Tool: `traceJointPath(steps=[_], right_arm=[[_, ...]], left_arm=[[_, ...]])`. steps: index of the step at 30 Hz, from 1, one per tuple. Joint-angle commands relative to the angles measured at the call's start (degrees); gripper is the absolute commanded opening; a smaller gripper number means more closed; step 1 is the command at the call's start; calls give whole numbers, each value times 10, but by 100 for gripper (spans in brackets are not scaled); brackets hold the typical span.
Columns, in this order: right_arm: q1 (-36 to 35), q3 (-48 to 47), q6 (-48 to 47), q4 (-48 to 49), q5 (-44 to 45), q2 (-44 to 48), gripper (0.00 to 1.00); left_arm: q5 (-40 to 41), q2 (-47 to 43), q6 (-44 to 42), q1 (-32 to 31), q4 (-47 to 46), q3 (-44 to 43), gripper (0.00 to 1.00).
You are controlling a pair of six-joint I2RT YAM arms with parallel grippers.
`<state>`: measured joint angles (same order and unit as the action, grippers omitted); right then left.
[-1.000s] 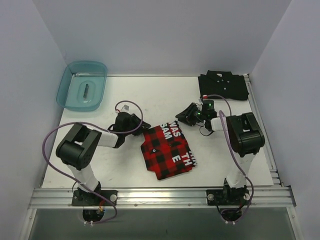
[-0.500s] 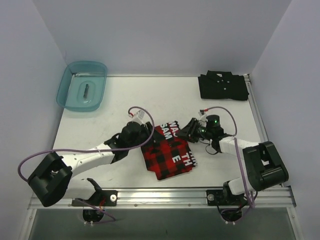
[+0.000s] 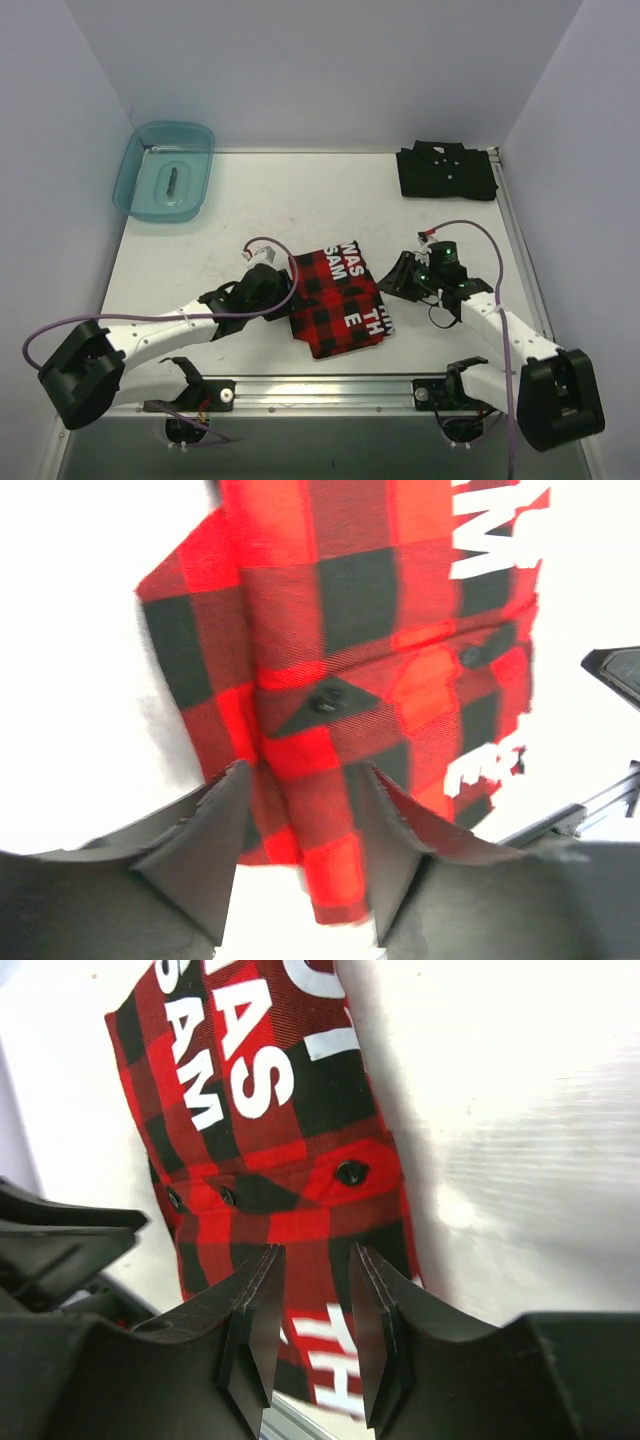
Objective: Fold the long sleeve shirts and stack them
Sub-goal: Fold the shirt
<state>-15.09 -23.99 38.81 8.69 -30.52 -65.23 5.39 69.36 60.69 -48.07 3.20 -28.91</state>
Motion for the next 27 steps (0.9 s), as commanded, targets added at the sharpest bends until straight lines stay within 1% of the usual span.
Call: traceJointPath(steps=[1,4,5,7,8,10,12,14,15,18,19,20,21,22,23,24,25,26,27], right_arm=[[2,-58,-105,-248,95,65,33],[0,-77,-123,-309,103,80,34],[-6,-77,-126,-330,102,81,34],[-14,-71,-123,-338,96,81,35],[-23,-70,-120,-339,96,80,35],[-54,-66,-106,-338,102,75,35],[-91,-66,-94,-338,114,55,35],[-112,-65,-85,-332,113,30,35],[-124,-63,-80,-326,111,23,35],[-176,-55,-40,-284,107,-7,32],[-217,-56,-10,-252,106,-16,31],[-241,-60,6,-234,107,-43,29],[-265,-73,25,-215,109,-59,27],[-320,-83,54,-175,109,-77,26],[-342,-95,70,-161,110,-120,24],[-369,-137,81,-151,122,-144,24],[-391,-158,88,-127,129,-167,23],[-432,-189,94,-118,132,-213,23],[-447,-218,90,-112,137,-236,24]], left_arm=[[51,-44,-12,-18,114,-53,58],[42,-38,1,-43,127,-65,63],[39,-21,3,-50,127,-69,63],[35,7,2,-67,119,-85,64],[30,37,1,-69,116,-91,63],[16,67,-8,-69,104,-102,60],[21,107,-23,-69,104,-120,53],[24,136,-40,-56,106,-141,50],[27,145,-56,-49,108,-148,47],[15,177,-112,-5,109,-179,43],[3,187,-130,24,111,-190,43],[-10,211,-171,40,114,-206,43],[-26,225,-193,55,130,-243,43],[-32,237,-216,71,139,-267,43],[-34,262,-267,95,147,-289,43],[-31,277,-293,106,159,-310,43],[-31,290,-319,116,163,-360,43],[-33,319,-370,135,166,-383,44],[-37,334,-388,145,174,-412,46]])
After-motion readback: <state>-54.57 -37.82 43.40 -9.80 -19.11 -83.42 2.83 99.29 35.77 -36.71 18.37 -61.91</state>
